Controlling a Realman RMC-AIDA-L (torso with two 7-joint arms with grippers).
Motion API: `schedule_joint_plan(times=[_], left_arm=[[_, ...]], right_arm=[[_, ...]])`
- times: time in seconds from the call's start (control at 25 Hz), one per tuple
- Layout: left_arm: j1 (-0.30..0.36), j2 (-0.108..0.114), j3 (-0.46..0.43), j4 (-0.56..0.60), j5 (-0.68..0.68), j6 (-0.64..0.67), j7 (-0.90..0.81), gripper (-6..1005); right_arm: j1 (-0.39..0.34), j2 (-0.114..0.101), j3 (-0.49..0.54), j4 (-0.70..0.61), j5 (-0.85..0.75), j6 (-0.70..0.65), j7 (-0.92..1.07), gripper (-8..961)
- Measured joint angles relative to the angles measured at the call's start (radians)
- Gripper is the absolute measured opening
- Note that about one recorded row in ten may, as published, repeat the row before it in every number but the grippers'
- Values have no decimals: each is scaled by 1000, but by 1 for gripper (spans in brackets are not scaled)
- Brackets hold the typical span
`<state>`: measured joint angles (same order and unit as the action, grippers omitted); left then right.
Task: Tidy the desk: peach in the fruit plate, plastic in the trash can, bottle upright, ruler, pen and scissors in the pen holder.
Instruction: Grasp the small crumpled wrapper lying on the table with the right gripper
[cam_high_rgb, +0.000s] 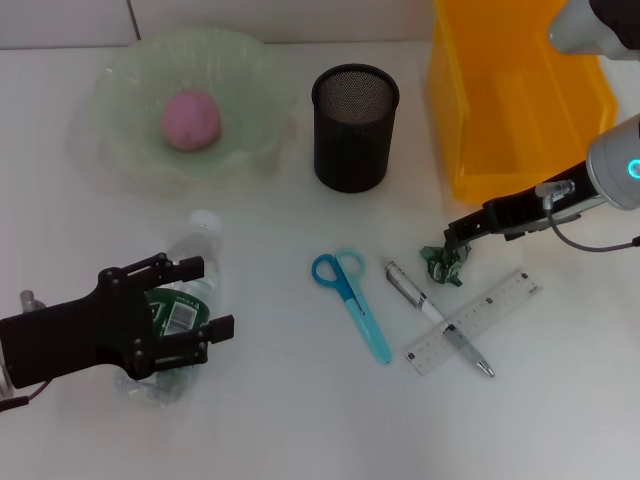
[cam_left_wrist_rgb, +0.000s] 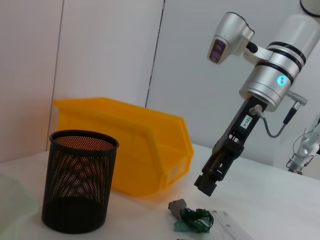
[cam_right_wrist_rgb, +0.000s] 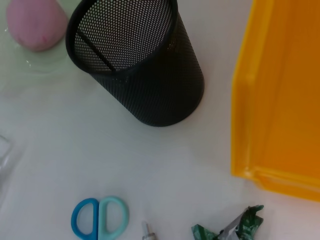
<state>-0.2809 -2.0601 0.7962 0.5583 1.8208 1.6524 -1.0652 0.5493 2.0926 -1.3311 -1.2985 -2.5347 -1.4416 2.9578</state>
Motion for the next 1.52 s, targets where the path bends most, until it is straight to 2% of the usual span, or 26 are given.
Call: schedule_joint_plan(times=[0.44,1.16,1.36,1.52], left_arm=[[0,-2,0,0,12,-1,1,829],[-1,-2,-2,-3,13,-29,8,828],[-1,-2,-4,-10,14,-26,15,827],[-1,-2,-5,-10,14,-28,19,827]], right_arm=[[41,-1,-5,147,35,98,0,784],[95,-7,-25,257,34,140,-7,765],[83,-8,-46,242,31,139,-19,595],[75,-9,-61,231,31,138,-23,384]])
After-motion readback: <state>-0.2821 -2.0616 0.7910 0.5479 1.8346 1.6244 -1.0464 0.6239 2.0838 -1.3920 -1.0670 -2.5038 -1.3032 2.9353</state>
